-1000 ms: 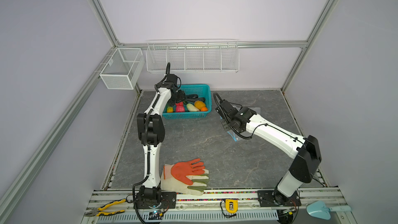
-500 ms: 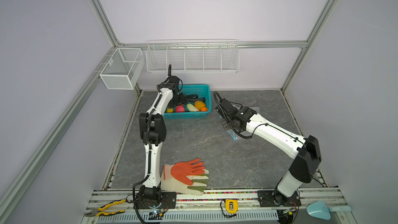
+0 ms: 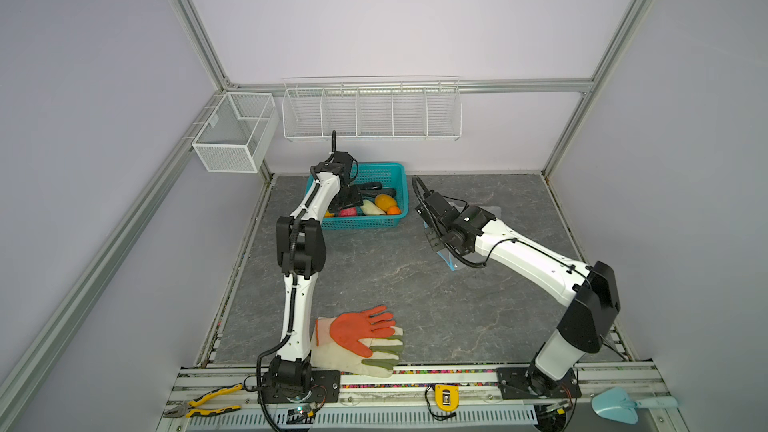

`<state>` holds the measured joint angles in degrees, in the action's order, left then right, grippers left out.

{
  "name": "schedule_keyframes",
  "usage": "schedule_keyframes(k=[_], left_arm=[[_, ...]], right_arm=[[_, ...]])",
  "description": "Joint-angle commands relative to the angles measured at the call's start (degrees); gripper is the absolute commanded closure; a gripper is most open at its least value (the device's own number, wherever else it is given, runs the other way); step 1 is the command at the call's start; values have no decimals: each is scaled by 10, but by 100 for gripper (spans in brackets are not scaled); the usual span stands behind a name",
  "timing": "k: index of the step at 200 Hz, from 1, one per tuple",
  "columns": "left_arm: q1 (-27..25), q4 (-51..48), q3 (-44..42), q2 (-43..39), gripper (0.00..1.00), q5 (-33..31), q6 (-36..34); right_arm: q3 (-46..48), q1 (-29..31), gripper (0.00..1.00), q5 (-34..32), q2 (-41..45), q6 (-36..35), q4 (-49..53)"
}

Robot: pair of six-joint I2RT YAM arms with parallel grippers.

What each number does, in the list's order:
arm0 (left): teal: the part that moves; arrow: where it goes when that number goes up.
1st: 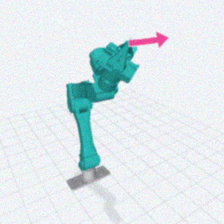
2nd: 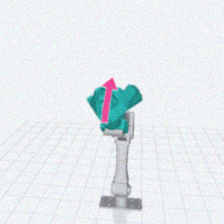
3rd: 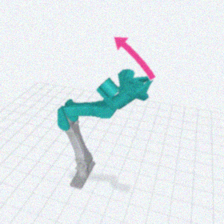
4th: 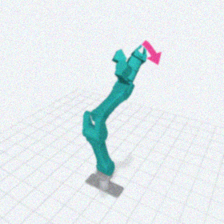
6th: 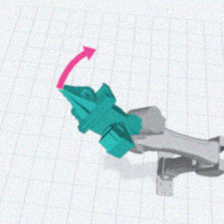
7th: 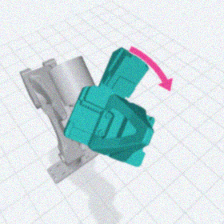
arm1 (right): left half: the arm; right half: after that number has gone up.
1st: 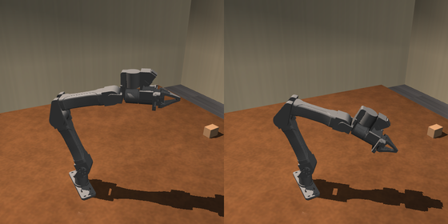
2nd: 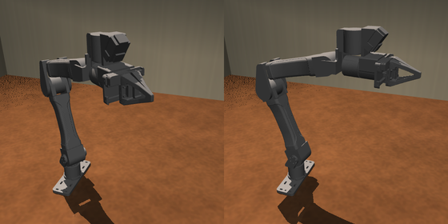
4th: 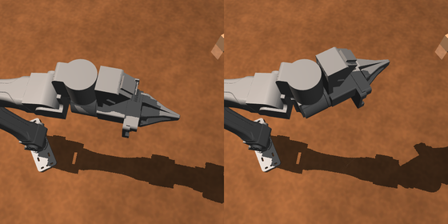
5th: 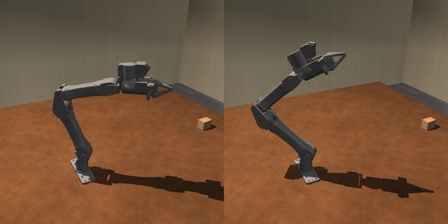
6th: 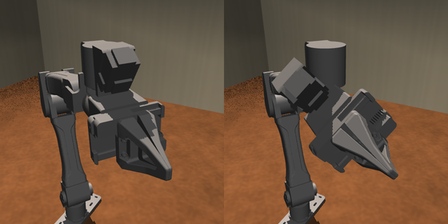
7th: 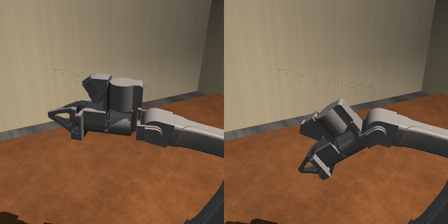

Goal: Place the food in the zip-top bag and seal the zipper
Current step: 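Lower the left gripper onto the pink-red cabbage while the right gripper holds the bag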

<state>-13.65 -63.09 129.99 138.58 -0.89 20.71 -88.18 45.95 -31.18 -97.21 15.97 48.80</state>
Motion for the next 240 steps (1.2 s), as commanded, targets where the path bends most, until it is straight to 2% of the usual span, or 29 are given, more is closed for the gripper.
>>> schedule_keyframes(k=[1,70,174,240], left_arm=[[-2,-48,11,36,25,-8,-3],[-5,-58,-1,40,22,-19,-4],[-5,-50,-9,5,45,-17,7],[-5,-38,-38,-33,50,-11,12]], right_arm=[[1,2,94,4,0,-5,-9],[2,2,94,5,1,-4,-11],[4,2,94,3,6,-4,-10],[7,3,94,-1,10,-4,-10]])
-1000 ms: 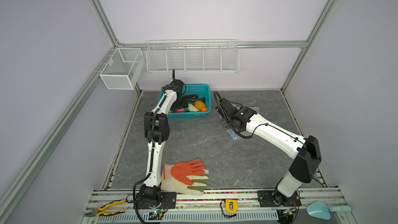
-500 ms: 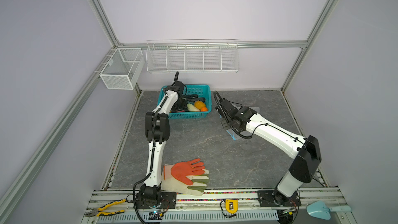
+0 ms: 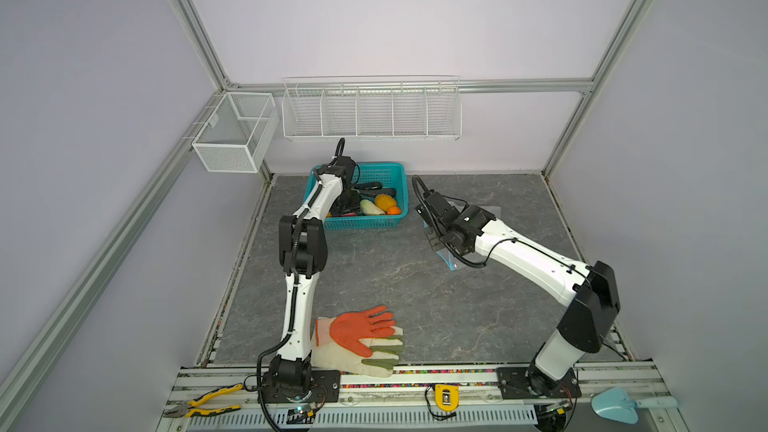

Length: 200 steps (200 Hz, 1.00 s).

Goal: Place the food in the zip-top bag and seal the zipper
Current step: 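Lower the left gripper onto the pink-red cabbage while the right gripper holds the bag, then close the left gripper on the pink-red cabbage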

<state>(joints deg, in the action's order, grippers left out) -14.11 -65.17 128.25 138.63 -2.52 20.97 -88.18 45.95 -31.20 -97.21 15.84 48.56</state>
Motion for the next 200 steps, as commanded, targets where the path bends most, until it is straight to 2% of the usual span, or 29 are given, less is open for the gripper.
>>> schedule_keyframes(k=[1,92,127,158,200], left_arm=[[0,-16,-22,-34,50,6,9],[0,40,-148,-111,53,16,14],[-4,54,-135,-118,53,52,14],[-22,35,-105,-107,54,57,12],[-38,57,-120,-118,55,76,19]], right_arm=[[7,3,94,0,11,-3,-7],[10,2,94,-4,15,-3,-7],[10,2,94,-4,15,-4,-9],[11,0,94,-5,18,-3,-8],[17,0,94,0,18,1,-11]])
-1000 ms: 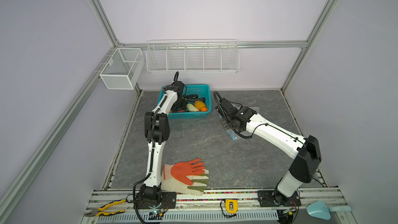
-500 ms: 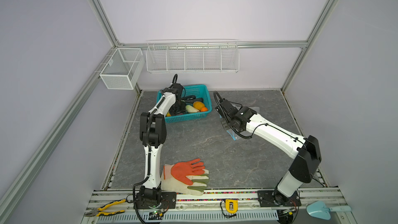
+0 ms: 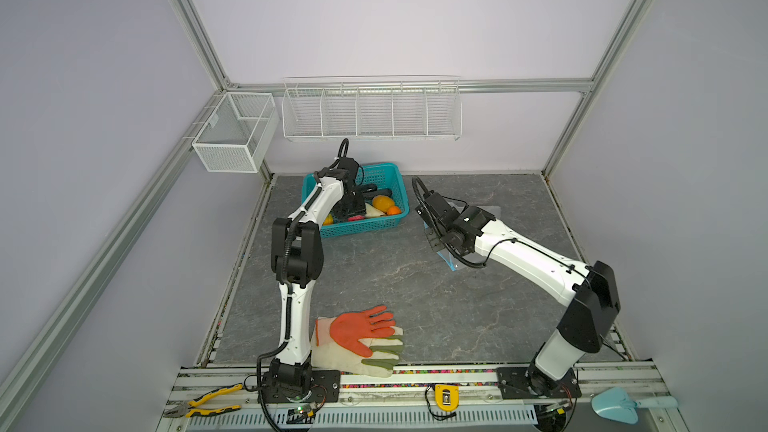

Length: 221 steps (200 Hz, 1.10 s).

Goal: Place the food in the zip-top bag and seal the zipper
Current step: 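Close the left gripper on the pink-red cabbage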

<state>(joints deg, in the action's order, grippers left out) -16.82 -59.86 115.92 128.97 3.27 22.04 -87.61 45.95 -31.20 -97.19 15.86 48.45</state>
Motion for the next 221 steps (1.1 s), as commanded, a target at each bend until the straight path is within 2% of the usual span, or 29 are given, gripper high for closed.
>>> schedule_keyframes(k=[1,54,96,148,221], left_arm=[[-11,4,3,-22,55,19,8],[-51,-8,62,12,56,39,10],[-74,-5,71,14,56,52,10],[-88,11,26,7,57,65,9],[-90,44,-51,-49,58,84,22]], right_arm=[[11,0,94,1,18,0,-11],[4,0,94,3,16,-1,-10],[9,0,94,2,17,0,-10],[8,-1,94,2,17,-2,-12],[6,-2,94,3,16,0,-14]])
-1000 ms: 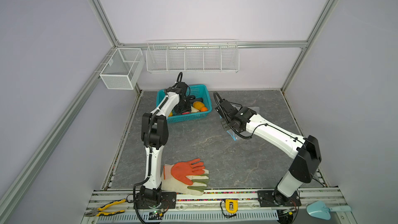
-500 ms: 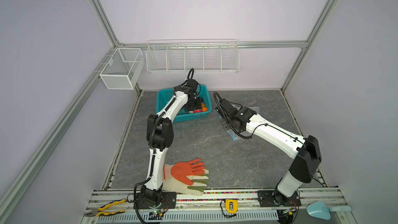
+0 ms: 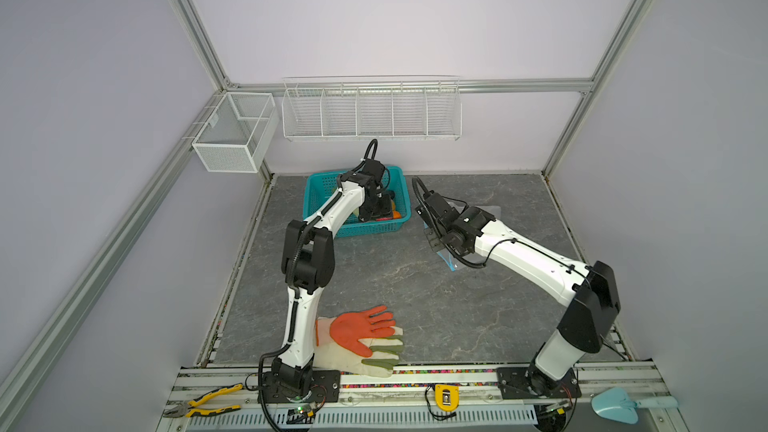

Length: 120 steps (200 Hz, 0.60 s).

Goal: Place the food in the zip-top bag and seal the zipper
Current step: 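Close the left gripper on the pink-red cabbage, then lift the cabbage with the left gripper while the right gripper raises the bag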

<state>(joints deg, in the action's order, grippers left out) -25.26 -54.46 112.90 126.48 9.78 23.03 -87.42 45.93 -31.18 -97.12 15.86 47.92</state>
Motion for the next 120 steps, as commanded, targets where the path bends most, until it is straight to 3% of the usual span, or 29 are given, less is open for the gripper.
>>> schedule_keyframes(k=[1,57,120], left_arm=[[-6,-10,-22,-24,58,19,12],[0,27,-59,-88,61,40,49],[12,134,-156,-184,65,106,131]], right_arm=[[5,-2,94,3,16,0,-9],[-1,-11,94,26,18,10,-14],[2,-45,94,105,28,37,-35]])
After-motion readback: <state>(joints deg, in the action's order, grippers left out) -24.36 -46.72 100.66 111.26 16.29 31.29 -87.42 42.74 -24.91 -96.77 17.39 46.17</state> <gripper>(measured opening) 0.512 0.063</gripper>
